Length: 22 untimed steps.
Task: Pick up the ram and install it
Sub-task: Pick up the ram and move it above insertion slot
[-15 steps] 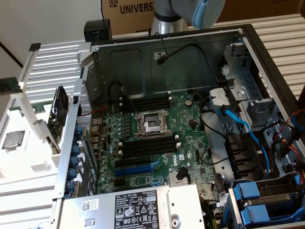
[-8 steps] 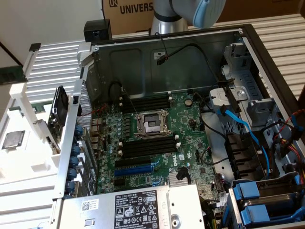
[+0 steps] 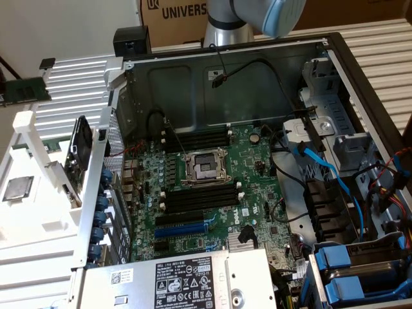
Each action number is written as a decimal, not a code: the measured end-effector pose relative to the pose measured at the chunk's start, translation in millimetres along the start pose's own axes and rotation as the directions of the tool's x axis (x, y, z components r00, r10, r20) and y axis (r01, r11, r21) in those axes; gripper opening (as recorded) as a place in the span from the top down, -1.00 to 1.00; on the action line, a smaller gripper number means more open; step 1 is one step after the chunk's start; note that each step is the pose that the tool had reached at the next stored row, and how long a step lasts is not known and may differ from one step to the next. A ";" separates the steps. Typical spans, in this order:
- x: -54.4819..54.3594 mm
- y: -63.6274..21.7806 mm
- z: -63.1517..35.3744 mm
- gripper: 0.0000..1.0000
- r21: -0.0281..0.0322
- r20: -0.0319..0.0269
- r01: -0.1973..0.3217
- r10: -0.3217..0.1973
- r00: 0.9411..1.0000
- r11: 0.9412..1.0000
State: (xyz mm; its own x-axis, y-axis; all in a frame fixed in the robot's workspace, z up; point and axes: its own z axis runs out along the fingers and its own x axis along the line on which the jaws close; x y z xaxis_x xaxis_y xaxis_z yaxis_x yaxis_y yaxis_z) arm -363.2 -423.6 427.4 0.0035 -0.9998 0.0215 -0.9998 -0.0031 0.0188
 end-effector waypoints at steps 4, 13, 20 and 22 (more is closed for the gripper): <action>0.9 -14.5 -2.3 0.74 -0.002 0.004 0.000 0.000 1.000 1.000; 1.9 -39.7 -4.4 0.74 -0.012 0.014 0.001 0.000 1.000 1.000; 1.9 -62.1 -4.6 0.74 -0.049 0.010 -0.001 0.002 1.000 0.999; 1.9 -71.1 -4.8 0.74 -0.039 0.010 -0.001 0.002 1.000 0.999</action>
State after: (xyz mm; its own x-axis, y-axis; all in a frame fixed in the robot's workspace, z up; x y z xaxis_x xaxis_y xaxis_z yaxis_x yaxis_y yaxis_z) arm -292.0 -425.2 430.9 0.0017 -0.9999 0.0111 -0.9983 -0.0010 0.0577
